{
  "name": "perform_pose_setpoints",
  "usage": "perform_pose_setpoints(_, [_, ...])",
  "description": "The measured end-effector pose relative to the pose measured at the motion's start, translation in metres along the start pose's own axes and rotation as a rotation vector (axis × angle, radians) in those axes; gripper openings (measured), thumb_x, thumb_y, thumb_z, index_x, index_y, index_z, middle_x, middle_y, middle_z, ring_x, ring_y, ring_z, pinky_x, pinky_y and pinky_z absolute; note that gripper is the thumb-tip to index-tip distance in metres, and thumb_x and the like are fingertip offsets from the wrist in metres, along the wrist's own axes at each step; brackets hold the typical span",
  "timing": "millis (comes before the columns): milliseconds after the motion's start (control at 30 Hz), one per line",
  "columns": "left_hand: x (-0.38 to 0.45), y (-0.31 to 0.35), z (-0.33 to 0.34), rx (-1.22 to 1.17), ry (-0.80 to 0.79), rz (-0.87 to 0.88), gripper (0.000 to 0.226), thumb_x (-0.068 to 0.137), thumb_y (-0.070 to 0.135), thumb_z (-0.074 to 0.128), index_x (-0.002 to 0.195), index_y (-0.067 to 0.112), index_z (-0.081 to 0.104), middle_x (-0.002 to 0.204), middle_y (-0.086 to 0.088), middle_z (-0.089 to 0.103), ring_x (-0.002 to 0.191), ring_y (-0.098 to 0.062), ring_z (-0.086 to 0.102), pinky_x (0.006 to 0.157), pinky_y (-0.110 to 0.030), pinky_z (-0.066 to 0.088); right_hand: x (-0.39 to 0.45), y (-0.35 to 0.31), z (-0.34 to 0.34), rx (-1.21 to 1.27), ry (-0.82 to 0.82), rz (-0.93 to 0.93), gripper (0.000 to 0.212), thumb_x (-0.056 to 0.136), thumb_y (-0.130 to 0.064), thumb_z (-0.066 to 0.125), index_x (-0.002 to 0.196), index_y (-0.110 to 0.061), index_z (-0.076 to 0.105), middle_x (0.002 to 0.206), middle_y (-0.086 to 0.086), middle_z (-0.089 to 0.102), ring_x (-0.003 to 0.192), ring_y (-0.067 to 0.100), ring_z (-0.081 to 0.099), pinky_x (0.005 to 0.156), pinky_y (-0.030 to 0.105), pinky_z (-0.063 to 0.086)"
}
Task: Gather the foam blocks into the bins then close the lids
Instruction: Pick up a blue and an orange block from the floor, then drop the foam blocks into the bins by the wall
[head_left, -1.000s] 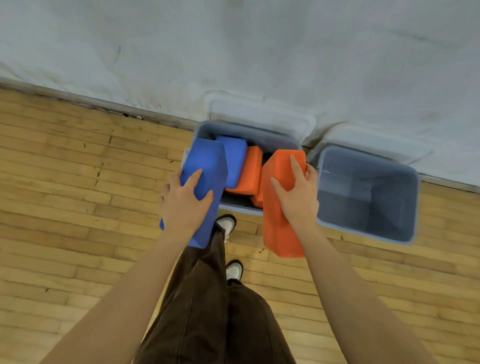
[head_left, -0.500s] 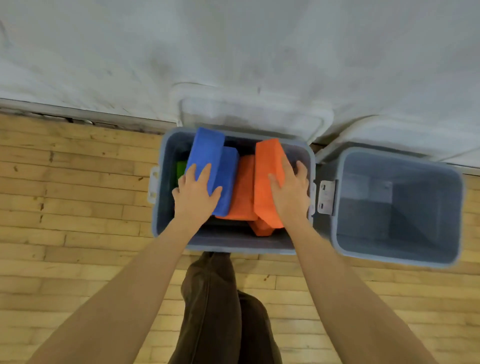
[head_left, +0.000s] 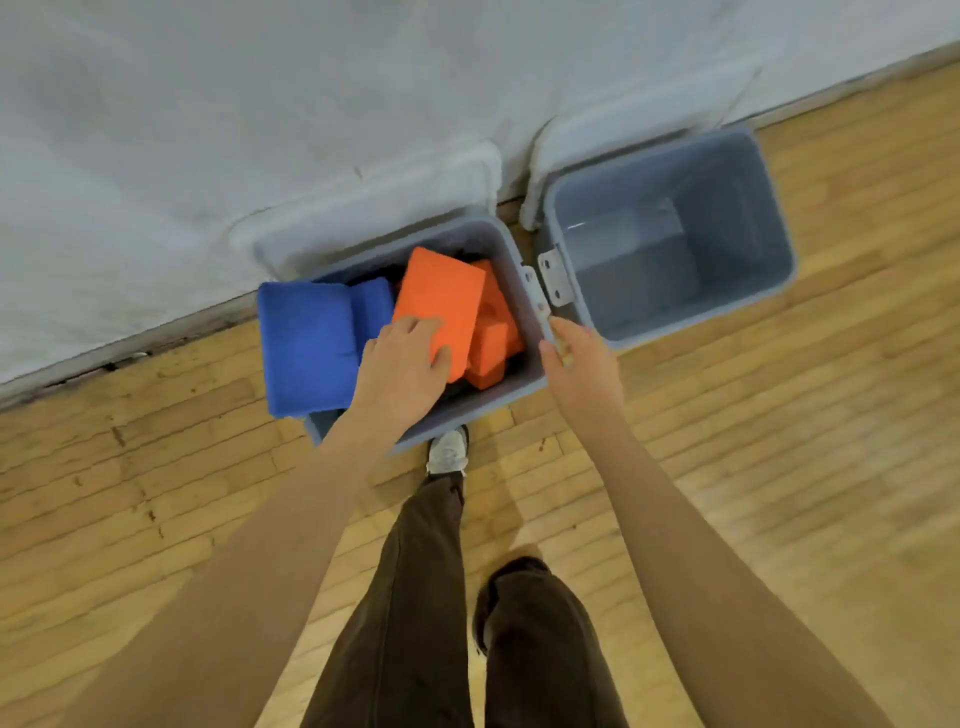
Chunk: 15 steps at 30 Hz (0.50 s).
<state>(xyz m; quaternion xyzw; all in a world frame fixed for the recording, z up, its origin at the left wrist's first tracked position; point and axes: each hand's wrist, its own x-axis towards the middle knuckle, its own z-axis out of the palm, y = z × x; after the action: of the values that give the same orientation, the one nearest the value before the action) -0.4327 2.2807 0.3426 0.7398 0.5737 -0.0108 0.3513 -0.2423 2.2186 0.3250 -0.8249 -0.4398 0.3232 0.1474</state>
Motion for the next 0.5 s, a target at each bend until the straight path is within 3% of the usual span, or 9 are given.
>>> perform_pose_setpoints(167, [-0.047,0.084,0.024,0.077,-0.212,0.204,0.034,0.096,0.020,0.047,0.127,0.010,0.054,0.122,-0.013,0.054,0.108,-0.030,0.052,0.090,-0.041,0.041,-0.109,0.077,-0.057,0.196,0.173,0.303,0.037,0.097,-0.030,0.046,0.133,-0.023,0.051,0.124,0.000,0.055,0.108,0.018,0.055,0.087,0.037,0.048])
perform_pose_setpoints(300, [-0.102,0.157,0.081,0.192,-0.491,0.306,0.032,0.096,0.018,0.045,0.122,0.004,0.057,0.118,-0.016,0.059,0.110,-0.031,0.054,0.093,-0.036,0.042,-0.225,0.155,-0.074,0.350,0.267,0.600,0.038,0.098,-0.033,0.043,0.134,-0.022,0.051,0.120,0.000,0.059,0.094,0.013,0.057,0.072,0.028,0.046])
perform_pose_setpoints(400, [-0.159,0.202,0.138,0.391,-0.659,0.420,0.033,0.097,0.022,0.039,0.124,0.011,0.055,0.124,-0.009,0.059,0.110,-0.025,0.054,0.087,-0.030,0.042,-0.327,0.210,-0.064,0.528,0.329,0.772,0.039,0.099,-0.032,0.043,0.135,-0.021,0.049,0.125,0.001,0.058,0.085,0.009,0.052,0.065,0.022,0.043])
perform_pose_setpoints(500, [-0.227,0.240,0.201,0.568,-0.774,0.540,0.036,0.096,0.023,0.039,0.128,0.011,0.053,0.127,-0.008,0.057,0.106,-0.023,0.055,0.083,-0.030,0.045,-0.425,0.259,-0.046,0.674,0.431,0.924,0.040,0.098,-0.031,0.044,0.136,-0.019,0.048,0.128,0.005,0.057,0.092,0.010,0.051,0.074,0.024,0.043])
